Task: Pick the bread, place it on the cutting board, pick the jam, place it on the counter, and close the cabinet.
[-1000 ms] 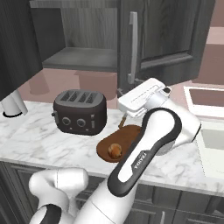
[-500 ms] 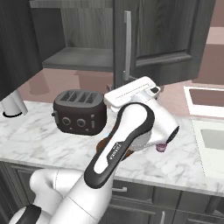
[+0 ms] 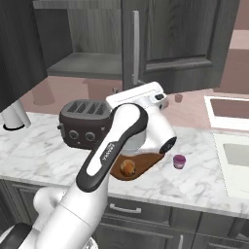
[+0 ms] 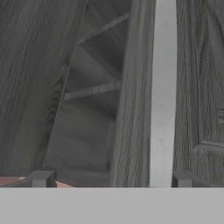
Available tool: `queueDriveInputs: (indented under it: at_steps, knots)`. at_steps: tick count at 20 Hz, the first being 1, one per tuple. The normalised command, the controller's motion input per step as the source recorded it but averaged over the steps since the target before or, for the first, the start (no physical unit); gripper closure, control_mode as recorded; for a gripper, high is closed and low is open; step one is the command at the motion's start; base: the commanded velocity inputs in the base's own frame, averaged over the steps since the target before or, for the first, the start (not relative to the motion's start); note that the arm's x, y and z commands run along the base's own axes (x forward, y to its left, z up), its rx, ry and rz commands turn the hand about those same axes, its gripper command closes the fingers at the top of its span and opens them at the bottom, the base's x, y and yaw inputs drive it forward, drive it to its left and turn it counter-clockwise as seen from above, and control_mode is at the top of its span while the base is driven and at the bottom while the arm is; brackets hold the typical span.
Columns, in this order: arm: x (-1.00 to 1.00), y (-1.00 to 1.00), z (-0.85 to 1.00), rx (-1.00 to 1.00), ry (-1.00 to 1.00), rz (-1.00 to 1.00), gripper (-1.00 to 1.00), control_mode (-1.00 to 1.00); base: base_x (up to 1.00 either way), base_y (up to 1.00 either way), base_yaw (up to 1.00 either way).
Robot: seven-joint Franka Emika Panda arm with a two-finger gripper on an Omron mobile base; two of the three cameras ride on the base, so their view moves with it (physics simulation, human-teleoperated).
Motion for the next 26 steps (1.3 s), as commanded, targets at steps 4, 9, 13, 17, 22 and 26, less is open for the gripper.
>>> queueDriveInputs:
  at_steps: [4,9,13,17,22,26]
  knots:
    - [0.59,0.49,0.0,0.0,0.0,-0.11,-1.0,-1.0,0.0,0.0,0.0]
    - [0.6,0.35,0.0,0.0,0.0,-0.09,-1.0,-1.0,0.0,0.0,0.0]
    - [0.55,0.26,0.0,0.0,0.0,-0.07,-1.0,-1.0,0.0,0.0,0.0]
    - [0.53,0.24,0.01,0.0,0.0,-0.07,-1.0,-1.0,0.0,0.0,0.0]
    - [0.54,0.05,0.0,0.0,0.0,-0.03,-1.0,-1.0,0.0,0.0,0.0]
    - [0.5,0.0,0.0,0.0,0.0,-0.01,-1.0,-1.0,0.0,0.0,0.0]
